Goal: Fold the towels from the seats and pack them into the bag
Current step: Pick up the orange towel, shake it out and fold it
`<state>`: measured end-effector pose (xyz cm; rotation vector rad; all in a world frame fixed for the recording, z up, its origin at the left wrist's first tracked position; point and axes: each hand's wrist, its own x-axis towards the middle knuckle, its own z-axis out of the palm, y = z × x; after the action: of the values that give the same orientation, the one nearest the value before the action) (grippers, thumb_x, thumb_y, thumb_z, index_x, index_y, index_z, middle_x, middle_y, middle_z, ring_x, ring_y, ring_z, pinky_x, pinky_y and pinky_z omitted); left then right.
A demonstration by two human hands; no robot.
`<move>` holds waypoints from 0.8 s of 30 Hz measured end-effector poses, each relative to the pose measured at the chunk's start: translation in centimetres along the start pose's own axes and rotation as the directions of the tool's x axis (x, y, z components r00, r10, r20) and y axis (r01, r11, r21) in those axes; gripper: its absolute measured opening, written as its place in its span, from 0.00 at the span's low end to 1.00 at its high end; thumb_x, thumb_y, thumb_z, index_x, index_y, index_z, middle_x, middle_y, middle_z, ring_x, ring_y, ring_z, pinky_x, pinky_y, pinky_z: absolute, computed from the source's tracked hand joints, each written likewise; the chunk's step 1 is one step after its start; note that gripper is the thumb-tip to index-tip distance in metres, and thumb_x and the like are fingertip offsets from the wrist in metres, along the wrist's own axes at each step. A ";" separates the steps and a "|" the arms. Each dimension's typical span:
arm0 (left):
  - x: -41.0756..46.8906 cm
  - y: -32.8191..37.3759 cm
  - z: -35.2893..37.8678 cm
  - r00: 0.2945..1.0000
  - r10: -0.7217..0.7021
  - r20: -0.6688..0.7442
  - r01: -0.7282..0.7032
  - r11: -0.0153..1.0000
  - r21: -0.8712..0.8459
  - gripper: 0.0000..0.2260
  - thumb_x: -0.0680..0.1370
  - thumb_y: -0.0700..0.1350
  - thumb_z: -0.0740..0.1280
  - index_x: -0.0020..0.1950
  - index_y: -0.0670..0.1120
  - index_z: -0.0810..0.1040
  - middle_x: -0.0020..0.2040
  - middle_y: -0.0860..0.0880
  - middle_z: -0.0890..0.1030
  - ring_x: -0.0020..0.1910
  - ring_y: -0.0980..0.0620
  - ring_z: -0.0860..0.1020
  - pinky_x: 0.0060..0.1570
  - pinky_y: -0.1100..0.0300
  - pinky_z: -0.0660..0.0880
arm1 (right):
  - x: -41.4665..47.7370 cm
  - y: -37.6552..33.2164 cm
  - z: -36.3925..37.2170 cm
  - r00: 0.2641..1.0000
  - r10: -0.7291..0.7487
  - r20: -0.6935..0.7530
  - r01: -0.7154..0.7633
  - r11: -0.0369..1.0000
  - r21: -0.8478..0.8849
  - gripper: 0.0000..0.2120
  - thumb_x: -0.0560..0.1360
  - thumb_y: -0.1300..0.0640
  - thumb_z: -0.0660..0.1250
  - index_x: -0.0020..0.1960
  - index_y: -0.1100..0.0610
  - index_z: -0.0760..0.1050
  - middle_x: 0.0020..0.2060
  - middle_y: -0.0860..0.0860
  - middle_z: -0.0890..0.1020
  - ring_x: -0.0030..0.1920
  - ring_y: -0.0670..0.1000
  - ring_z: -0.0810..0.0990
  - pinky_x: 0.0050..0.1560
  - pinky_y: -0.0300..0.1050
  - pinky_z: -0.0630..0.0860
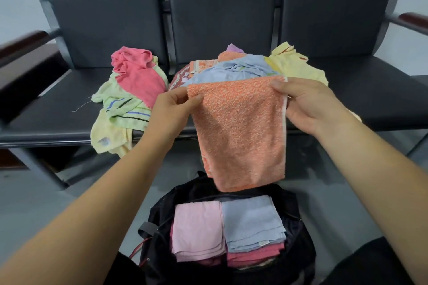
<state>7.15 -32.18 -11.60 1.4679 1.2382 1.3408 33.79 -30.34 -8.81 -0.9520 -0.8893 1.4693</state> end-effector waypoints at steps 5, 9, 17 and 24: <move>0.2 -0.1 -0.3 0.997 0.062 -0.054 -0.059 0.997 0.060 0.15 0.74 0.52 0.73 0.49 0.41 0.84 0.46 0.36 0.82 0.47 0.49 0.77 0.55 0.47 0.74 | -0.6 0.1 0.1 0.994 -0.099 -0.046 0.086 0.972 -0.219 0.03 0.77 0.65 0.70 0.48 0.61 0.83 0.50 0.55 0.87 0.51 0.51 0.86 0.49 0.45 0.81; 0.1 0.5 -0.2 0.989 0.120 -0.088 -0.116 0.992 0.054 0.07 0.76 0.50 0.74 0.52 0.52 0.86 0.54 0.49 0.84 0.57 0.51 0.81 0.61 0.52 0.75 | -0.6 -0.1 0.3 0.976 -0.209 -0.057 0.177 0.921 -0.348 0.04 0.78 0.60 0.70 0.49 0.55 0.84 0.51 0.50 0.87 0.55 0.48 0.84 0.52 0.41 0.77; -0.7 1.8 0.2 0.975 0.187 0.118 -0.194 0.980 0.045 0.20 0.84 0.45 0.64 0.74 0.58 0.69 0.61 0.52 0.82 0.56 0.51 0.83 0.57 0.54 0.79 | -1.3 -0.6 0.7 0.958 -0.280 0.058 0.285 0.920 -0.268 0.12 0.80 0.58 0.69 0.63 0.55 0.78 0.60 0.54 0.83 0.60 0.56 0.82 0.56 0.54 0.81; 0.0 0.8 -0.3 0.982 -0.184 0.037 0.186 0.979 -0.082 0.28 0.70 0.57 0.75 0.68 0.53 0.75 0.61 0.42 0.82 0.50 0.47 0.83 0.47 0.50 0.80 | -0.4 1.2 0.6 0.980 -0.084 0.182 0.159 0.881 -0.446 0.44 0.64 0.64 0.83 0.73 0.46 0.67 0.66 0.52 0.77 0.65 0.54 0.79 0.66 0.61 0.76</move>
<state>7.01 -32.33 -10.82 1.2757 1.2500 1.2280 32.79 -30.85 -9.64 -1.1070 -1.4335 1.2592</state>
